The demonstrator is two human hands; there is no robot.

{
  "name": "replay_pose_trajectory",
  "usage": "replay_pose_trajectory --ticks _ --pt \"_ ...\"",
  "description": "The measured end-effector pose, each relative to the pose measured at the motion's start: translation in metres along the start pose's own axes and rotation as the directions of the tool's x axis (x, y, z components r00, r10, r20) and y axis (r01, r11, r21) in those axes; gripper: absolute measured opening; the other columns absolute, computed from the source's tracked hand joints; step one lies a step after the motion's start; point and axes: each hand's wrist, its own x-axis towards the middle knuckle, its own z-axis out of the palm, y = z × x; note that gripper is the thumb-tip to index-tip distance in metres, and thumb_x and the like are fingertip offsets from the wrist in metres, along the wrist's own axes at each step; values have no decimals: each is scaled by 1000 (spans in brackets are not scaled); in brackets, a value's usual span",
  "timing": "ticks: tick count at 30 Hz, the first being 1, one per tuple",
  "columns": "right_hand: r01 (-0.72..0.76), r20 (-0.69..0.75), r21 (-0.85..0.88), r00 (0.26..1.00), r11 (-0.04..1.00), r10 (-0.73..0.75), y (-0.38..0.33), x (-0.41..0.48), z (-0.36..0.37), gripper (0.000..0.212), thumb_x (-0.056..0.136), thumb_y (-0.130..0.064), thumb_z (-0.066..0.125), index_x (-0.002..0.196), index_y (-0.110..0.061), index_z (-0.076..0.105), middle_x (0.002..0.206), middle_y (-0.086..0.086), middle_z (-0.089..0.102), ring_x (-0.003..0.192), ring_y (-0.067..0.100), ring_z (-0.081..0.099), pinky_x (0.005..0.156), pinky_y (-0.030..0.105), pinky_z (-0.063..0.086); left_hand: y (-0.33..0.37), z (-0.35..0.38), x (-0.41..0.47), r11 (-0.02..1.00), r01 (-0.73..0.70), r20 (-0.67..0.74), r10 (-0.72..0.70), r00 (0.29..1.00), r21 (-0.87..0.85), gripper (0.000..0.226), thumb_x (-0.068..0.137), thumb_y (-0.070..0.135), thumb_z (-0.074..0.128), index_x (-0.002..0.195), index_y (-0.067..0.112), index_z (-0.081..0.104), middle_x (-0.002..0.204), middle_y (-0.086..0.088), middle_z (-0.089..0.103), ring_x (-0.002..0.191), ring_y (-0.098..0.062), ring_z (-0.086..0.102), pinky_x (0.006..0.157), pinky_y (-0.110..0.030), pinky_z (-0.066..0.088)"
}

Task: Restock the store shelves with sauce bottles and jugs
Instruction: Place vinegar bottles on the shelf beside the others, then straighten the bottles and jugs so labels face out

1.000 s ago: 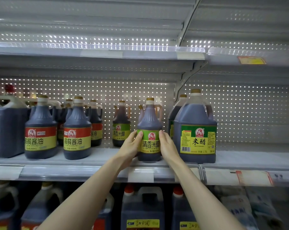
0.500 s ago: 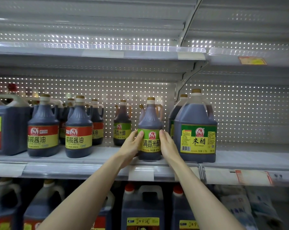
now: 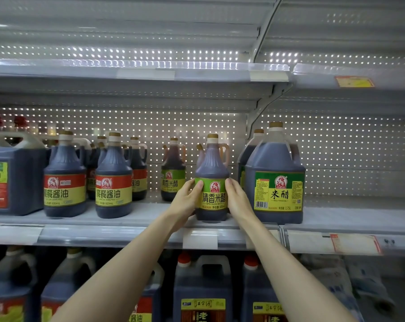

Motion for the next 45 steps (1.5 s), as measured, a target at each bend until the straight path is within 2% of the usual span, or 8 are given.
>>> replay_pose_trajectory --ticks 4,11,16,19,22,30,39,45 --pt "7 -5 67 1000 998 -7 -14 -7 -8 51 102 -43 35 149 -25 30 147 3 42 131 23 45 108 47 39 9 -4 -7 991 -59 -68 68 995 123 52 98 39 46 144 17 36 137 -4 52 118 -17 54 88 -28 46" --pt "105 -7 33 994 994 -105 -42 -41 -15 54 100 -43 41 150 -25 29 149 2 41 132 19 44 110 45 38 33 -21 -54 956 -169 -104 198 975 241 53 97 40 49 142 14 41 131 -3 54 113 -11 52 94 -28 43" --pt "168 19 -19 986 986 -168 -68 -77 2 53 97 -51 43 145 -29 37 142 -2 48 128 16 47 108 45 39 50 -43 -93 931 -241 -88 274 958 274 49 94 36 55 138 17 44 119 2 58 97 -1 57 72 -13 46" --pt "200 46 -6 979 980 -200 -87 -100 25 46 99 -43 43 142 -26 42 136 -8 48 127 13 47 109 41 37 57 -70 -116 929 -256 -108 293 950 267 49 92 39 58 136 22 47 123 1 60 110 -10 58 84 -19 47" --pt "218 86 10 972 976 -218 -103 -119 60 44 100 -40 44 141 -24 43 127 -10 49 126 15 49 108 41 39 64 -108 -143 918 -279 -162 332 929 281 42 92 35 59 131 22 51 118 4 61 107 -7 58 78 -15 46" --pt "206 230 133 945 969 -233 -138 -191 226 44 99 -41 45 140 -26 43 137 -5 51 126 17 50 108 46 40 81 -270 -253 890 -234 -259 351 900 391 50 86 43 60 131 26 49 118 7 61 110 -6 57 86 -19 45" --pt "141 447 314 851 939 -277 -207 -311 465 45 99 -39 44 142 -25 41 140 2 50 125 19 51 105 41 43 104 -505 -423 854 -27 -482 318 817 519 61 83 50 60 137 25 47 117 9 62 111 -6 58 93 -26 46" --pt "85 552 362 783 928 -287 -237 -371 593 43 99 -40 44 139 -25 44 138 3 52 125 19 51 105 41 43 114 -614 -509 848 68 -602 315 734 526 46 89 39 58 132 26 49 108 11 61 95 3 60 70 -11 49"
